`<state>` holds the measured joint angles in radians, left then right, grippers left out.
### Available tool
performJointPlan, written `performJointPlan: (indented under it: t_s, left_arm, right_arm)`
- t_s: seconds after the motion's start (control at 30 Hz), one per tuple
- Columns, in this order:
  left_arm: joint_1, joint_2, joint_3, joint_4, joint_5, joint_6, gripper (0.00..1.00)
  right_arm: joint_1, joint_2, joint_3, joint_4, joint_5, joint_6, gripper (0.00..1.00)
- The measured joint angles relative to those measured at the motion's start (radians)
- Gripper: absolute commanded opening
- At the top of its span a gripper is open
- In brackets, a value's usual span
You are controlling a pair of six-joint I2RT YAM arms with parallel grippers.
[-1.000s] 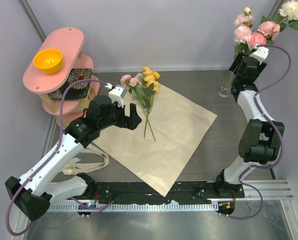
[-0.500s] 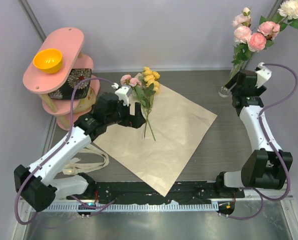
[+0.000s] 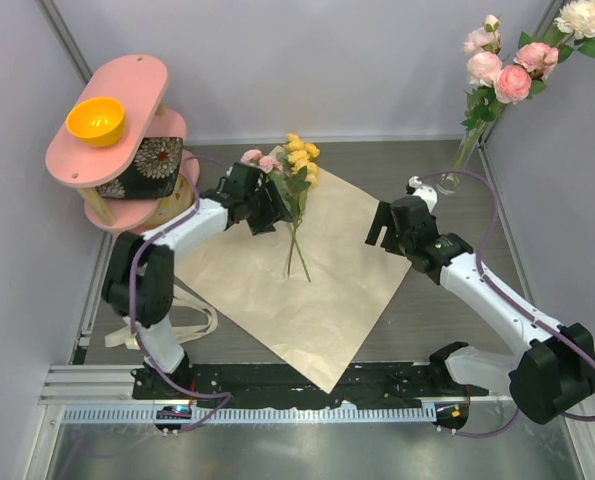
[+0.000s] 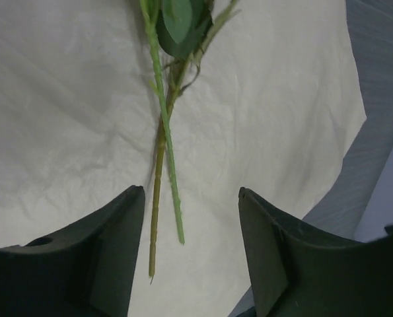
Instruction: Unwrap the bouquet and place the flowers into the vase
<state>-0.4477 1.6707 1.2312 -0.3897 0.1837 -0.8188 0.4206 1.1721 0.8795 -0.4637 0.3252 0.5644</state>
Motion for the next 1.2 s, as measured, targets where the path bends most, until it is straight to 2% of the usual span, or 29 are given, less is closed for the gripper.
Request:
performJointPlan:
  t_s: [0.03,0.2,0.33,0.4,0.7,0.87,0.93,1.07,1.2]
  left_arm:
    - [0.005,0.06,0.026,0.016,0.0,-0.037,0.5]
    - [0.011,0.311,0.169,0.057,-0.008,-0.129,0.42]
    - [0.011,0.422,0.256,0.048,-0.036,-0.138,0.33]
    - [0.012,0.457,0.296,0.037,-0.055,-0.131,0.33]
    - [0.011,0.465,0.307,0.016,-0.112,-0.095,0.22]
    - [0.011,0.465,0.303,0.021,-0.112,-0.085,0.09]
    - [0.011,0.465,0.302,0.028,-0.112,-0.078,0.0]
    - [0.009,0.463,0.302,0.037,-0.128,-0.05,0.0]
    - [-0.012,0.408,0.291,0.015,-0.214,-0.003,0.0]
  right_arm:
    - [0.008,-0.01,-0.011,0.012,-0.019,0.003,0.87]
    - [0.023,-0.079,-0.086,0.056,-0.105,0.01,0.87]
    - [0.023,-0.153,-0.138,0.065,-0.134,0.0,0.87]
    - [0.023,-0.189,-0.145,0.063,-0.134,-0.015,0.87]
    - [0.023,-0.262,-0.145,0.083,-0.114,-0.077,0.87]
    - [0.023,-0.256,-0.145,0.081,-0.116,-0.085,0.87]
    - [0.023,-0.256,-0.145,0.082,-0.115,-0.087,0.87]
    - [0.023,-0.259,-0.145,0.08,-0.113,-0.087,0.87]
    - [0.023,-0.263,-0.145,0.073,-0.104,-0.087,0.88]
